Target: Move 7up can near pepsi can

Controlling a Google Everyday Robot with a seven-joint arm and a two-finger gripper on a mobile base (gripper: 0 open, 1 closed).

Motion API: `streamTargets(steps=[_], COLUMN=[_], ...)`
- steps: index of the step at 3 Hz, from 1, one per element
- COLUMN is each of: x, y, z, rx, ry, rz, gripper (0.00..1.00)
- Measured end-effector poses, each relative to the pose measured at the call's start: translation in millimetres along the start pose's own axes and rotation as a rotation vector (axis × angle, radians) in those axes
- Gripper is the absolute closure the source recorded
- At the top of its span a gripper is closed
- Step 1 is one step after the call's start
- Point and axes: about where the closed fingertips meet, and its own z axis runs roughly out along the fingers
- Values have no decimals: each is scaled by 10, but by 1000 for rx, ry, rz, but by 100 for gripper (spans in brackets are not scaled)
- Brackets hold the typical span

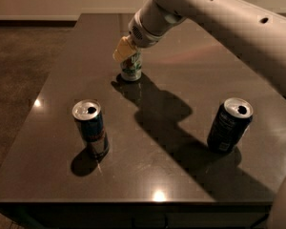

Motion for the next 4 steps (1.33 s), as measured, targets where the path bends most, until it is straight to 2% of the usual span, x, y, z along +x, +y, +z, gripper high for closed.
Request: streamTargets(steps=[1, 2, 3, 4], x=[-10, 57, 198, 331], y=[82, 160, 235, 330], z=[-121, -368, -650, -947], rx=[-10, -2, 9, 36], ry=[-17, -17, -11, -6], rz=[5, 18, 37, 40], gripper=[62, 85, 100, 100])
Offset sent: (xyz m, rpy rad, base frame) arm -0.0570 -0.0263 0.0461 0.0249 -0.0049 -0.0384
